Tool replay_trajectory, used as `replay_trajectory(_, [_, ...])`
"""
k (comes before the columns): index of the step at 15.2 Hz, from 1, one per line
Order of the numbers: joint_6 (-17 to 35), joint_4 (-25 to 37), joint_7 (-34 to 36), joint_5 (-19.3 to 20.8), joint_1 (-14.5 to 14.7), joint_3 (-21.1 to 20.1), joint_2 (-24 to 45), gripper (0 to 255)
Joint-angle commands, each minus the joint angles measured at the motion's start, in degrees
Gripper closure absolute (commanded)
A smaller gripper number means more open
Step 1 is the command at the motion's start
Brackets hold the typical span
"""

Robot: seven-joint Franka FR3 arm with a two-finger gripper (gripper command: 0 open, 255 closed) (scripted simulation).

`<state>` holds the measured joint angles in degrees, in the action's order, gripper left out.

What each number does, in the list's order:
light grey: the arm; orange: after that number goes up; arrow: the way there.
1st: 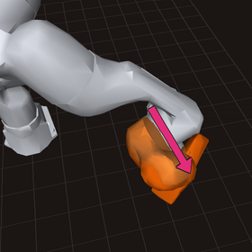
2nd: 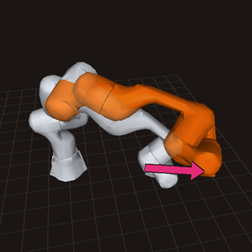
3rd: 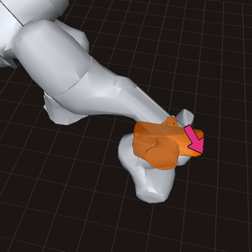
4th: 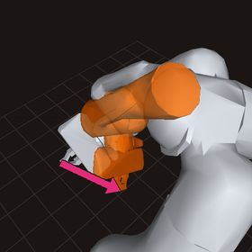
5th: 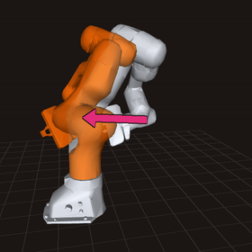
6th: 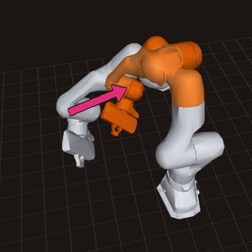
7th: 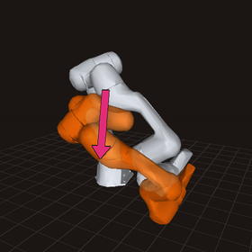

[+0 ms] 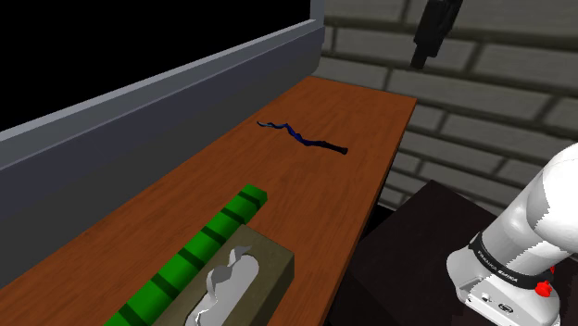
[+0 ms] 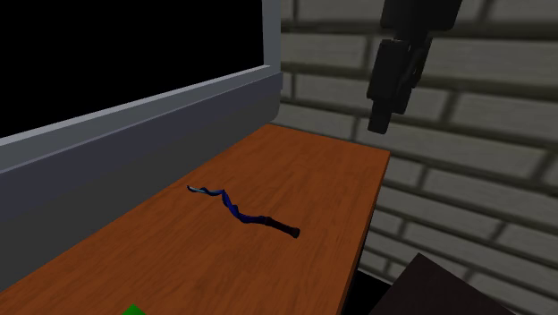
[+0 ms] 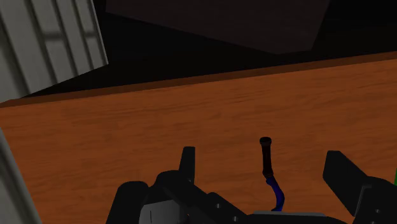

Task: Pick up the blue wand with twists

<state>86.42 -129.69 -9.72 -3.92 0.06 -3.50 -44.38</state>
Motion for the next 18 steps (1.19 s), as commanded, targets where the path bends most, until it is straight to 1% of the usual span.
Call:
replay_trajectory(1, [0.0,0.0,0.0,0.0,0.0,0.0,0.0,0])
replay_trajectory(5, [6.7,-1.5,4.1,-2.1,0.1,-2.9,4.9,0])
replay_trajectory(9, [13.2,-1.7,8.1,-3.8,0.0,-5.8,10.8,0])
replay_trajectory(14, [21.0,-0.2,13.0,-4.8,-0.2,-9.2,19.5,0])
replay_trajectory(18, [26.5,2.5,17.2,-4.5,-0.4,-11.6,27.4,0])
